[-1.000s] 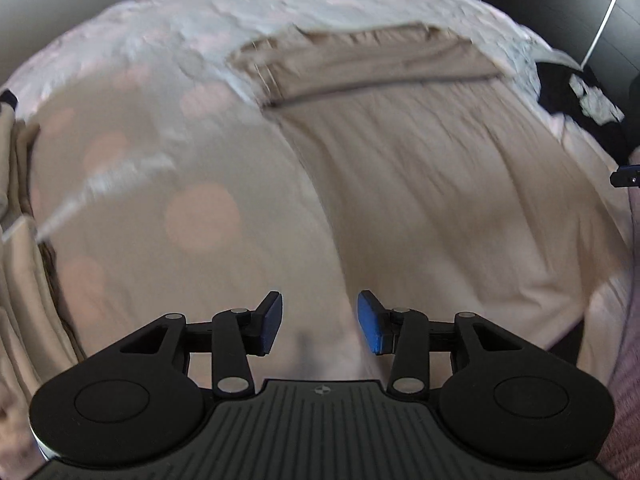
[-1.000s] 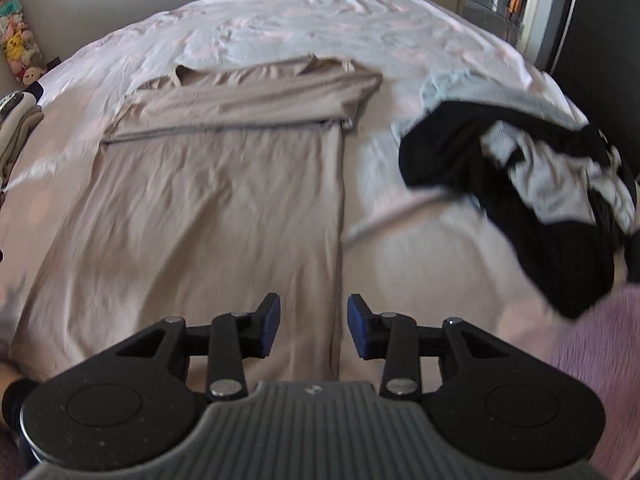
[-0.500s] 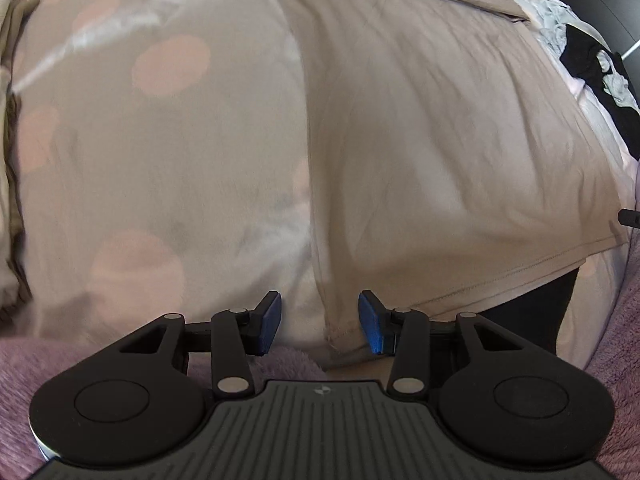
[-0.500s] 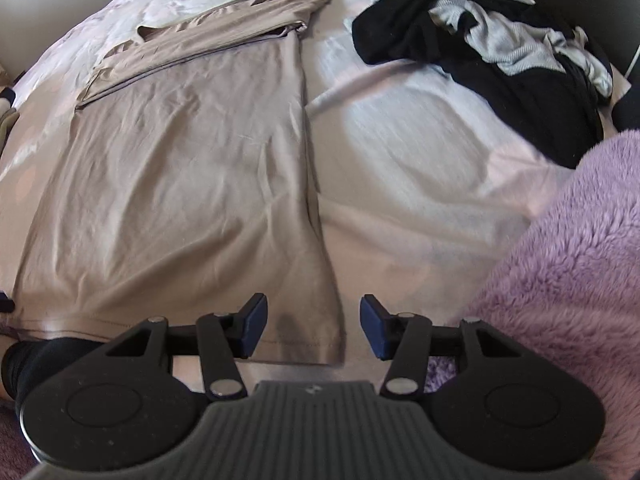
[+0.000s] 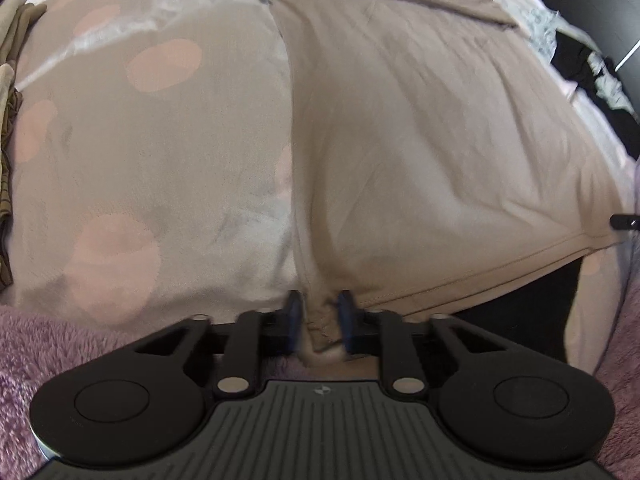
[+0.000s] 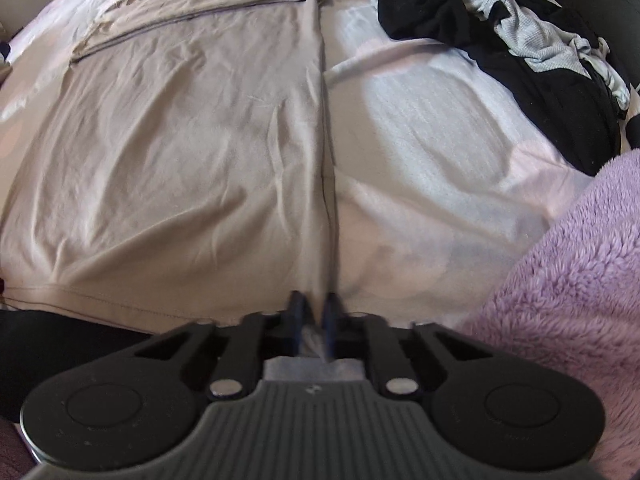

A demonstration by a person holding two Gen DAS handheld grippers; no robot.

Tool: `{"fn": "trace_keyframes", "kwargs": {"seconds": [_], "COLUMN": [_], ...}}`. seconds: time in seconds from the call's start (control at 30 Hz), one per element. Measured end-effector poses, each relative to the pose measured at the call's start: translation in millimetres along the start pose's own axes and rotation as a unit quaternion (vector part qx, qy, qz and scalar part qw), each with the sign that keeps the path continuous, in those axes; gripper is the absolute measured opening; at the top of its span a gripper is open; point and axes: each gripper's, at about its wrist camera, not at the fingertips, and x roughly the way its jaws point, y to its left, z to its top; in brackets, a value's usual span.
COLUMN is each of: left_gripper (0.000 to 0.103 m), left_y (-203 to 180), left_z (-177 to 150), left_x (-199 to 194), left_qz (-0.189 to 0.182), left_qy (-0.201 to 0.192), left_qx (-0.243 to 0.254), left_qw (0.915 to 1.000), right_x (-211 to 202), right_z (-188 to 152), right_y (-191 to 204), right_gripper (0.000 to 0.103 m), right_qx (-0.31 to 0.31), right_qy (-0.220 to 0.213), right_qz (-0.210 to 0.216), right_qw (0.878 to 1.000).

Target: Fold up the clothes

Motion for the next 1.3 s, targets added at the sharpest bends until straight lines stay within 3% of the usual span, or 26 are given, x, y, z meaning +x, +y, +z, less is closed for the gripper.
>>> {"fn": "trace_keyframes", "kwargs": {"seconds": [0.13,0.27,0.53,0.97,1.3], "left_gripper": [0.004,0.003,0.003,0.003,0.003], "left_y": [13,29,27,20,17], "left_z": [-3,-4,15,14,-6], "left_x": [-17,-42,-91,-165,-218], "left_qz": [-0.039,-0.064,-0.081,-0.118,-0.148], "left_qy": [-0.034,-0.071,-0.141,-0.224,-0.275], "left_qx": [-0.044,-0.082,-0.085,-0.081,-0.070], "left_qw": [0.9977,0.9920,0.9831,0.9639,0.9475], "right_x": [-19,-41,-86,-159,-211], "right_z": [-6,-6,0,1,-17], "right_y": [-22,-43,-61,-70,-73], "right_gripper": [0.005,0.005,0.004,0.004,0.004], "right_qx": [0.057,0.116,0.189,0.209,0.194], "right_qy": [-0.037,-0.081,-0.151,-0.242,-0.275], "right_qz": [0.054,0.103,0.189,0.247,0.273], "right_qw": [0.996,0.985,0.952,0.915,0.901]}}
